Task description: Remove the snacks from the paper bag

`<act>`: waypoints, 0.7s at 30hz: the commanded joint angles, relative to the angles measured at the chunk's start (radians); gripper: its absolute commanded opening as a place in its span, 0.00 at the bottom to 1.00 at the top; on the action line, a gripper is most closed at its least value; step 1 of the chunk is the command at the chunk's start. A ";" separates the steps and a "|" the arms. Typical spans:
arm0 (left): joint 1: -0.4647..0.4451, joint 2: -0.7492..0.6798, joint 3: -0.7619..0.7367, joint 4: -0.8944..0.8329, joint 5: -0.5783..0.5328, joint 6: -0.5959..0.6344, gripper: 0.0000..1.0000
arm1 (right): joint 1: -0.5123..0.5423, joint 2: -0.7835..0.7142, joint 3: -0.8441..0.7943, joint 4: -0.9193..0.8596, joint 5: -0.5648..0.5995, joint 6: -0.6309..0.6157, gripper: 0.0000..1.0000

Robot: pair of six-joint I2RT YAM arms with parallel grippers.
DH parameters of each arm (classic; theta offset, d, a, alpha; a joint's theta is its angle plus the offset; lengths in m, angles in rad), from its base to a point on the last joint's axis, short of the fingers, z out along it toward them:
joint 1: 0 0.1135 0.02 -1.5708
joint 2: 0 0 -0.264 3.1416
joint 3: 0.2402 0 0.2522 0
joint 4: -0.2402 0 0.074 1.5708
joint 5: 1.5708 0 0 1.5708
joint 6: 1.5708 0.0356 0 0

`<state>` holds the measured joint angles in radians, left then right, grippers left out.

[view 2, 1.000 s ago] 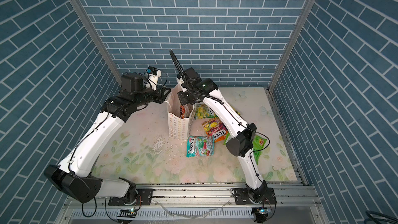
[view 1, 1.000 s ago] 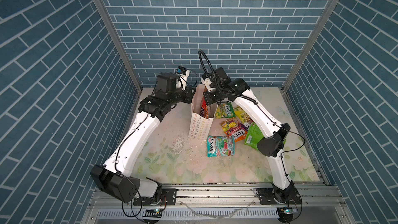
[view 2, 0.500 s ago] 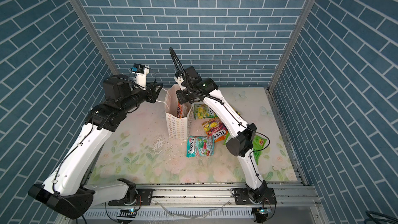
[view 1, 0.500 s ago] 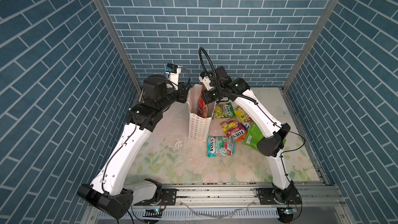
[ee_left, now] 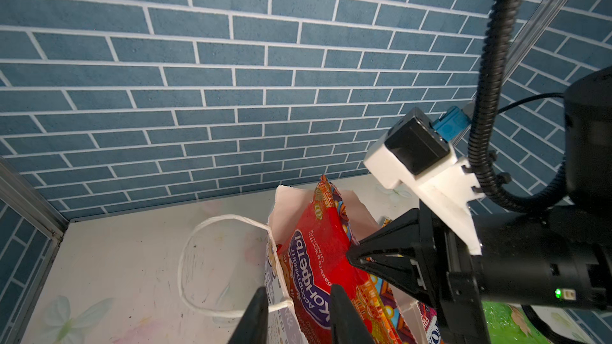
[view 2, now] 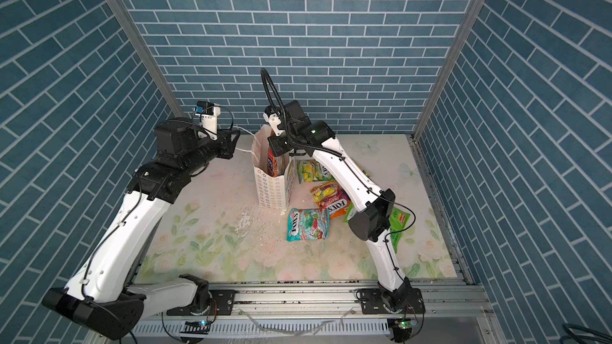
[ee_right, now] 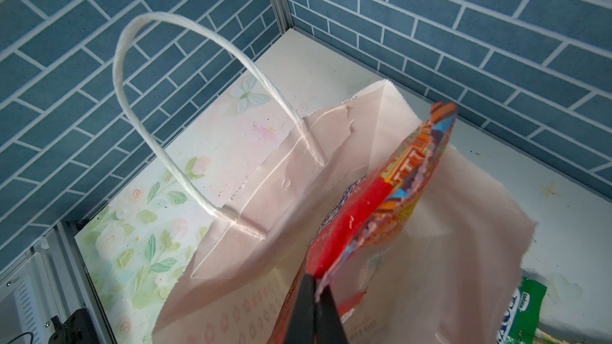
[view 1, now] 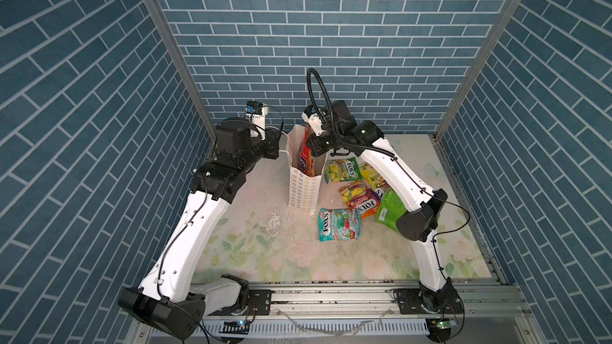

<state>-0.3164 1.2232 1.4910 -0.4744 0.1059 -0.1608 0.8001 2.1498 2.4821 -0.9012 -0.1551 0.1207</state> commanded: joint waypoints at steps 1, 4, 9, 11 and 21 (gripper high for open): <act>0.011 0.000 -0.018 -0.007 0.008 -0.003 0.33 | 0.001 -0.105 -0.030 0.199 -0.041 -0.079 0.00; 0.017 -0.001 -0.021 -0.010 0.013 -0.001 0.33 | -0.001 -0.105 -0.054 0.238 -0.048 -0.095 0.00; 0.029 -0.004 -0.023 -0.013 0.020 -0.001 0.33 | 0.001 -0.090 -0.052 0.274 -0.058 -0.101 0.00; 0.033 -0.003 -0.024 -0.016 0.024 -0.001 0.33 | 0.001 -0.090 -0.054 0.294 -0.057 -0.099 0.00; 0.041 0.012 -0.021 -0.020 0.044 -0.005 0.33 | 0.001 -0.105 -0.051 0.361 -0.054 -0.110 0.00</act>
<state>-0.2844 1.2236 1.4754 -0.4835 0.1345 -0.1623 0.8001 2.1315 2.4054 -0.7105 -0.1886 0.0692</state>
